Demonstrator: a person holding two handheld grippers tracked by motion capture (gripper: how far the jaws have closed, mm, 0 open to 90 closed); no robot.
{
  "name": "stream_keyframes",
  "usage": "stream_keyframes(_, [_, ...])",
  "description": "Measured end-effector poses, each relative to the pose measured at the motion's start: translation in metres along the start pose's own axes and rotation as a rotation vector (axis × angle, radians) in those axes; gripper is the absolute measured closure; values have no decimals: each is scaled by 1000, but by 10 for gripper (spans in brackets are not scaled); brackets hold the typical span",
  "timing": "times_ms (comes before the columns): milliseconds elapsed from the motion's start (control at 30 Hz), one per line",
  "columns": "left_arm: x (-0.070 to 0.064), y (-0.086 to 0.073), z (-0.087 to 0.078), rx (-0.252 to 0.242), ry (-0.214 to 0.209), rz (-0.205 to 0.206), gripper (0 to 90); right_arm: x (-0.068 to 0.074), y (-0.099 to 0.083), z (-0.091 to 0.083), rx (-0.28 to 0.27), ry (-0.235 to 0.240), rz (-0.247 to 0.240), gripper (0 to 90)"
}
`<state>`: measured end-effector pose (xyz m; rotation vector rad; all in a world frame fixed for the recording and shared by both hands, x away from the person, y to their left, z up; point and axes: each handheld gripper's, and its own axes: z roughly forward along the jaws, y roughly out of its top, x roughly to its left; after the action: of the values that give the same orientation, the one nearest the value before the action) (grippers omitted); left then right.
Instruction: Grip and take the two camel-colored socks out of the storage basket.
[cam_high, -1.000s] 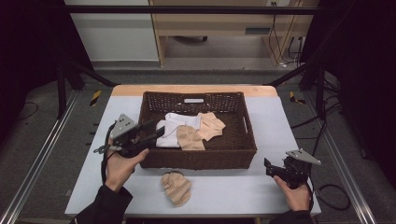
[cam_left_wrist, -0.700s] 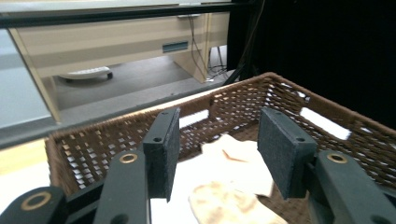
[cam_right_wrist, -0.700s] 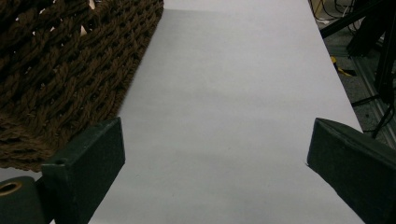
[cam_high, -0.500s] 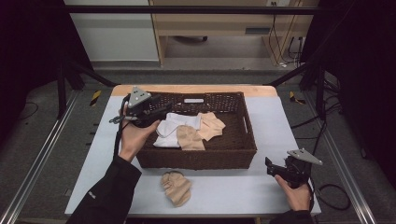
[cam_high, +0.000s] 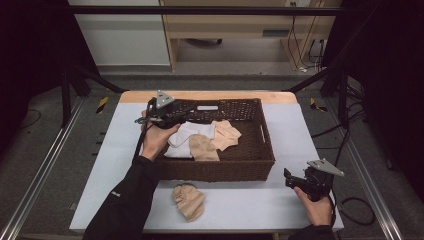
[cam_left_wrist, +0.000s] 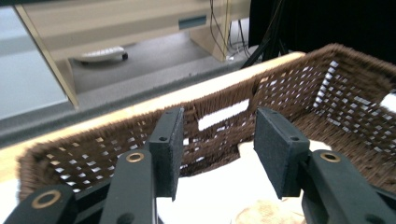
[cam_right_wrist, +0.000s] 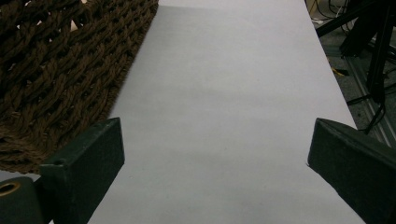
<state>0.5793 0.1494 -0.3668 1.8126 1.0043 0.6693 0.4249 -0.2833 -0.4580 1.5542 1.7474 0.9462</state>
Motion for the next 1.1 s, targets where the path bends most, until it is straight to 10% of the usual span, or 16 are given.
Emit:
stream_keyframes(267, [-1,-25,27,108,-19,-29,566,-1,1,0,5,-3,2,49])
stream_keyframes(1100, [-16,-49,49,366,-57,108,443,2,1,2,10,-18,-23,60])
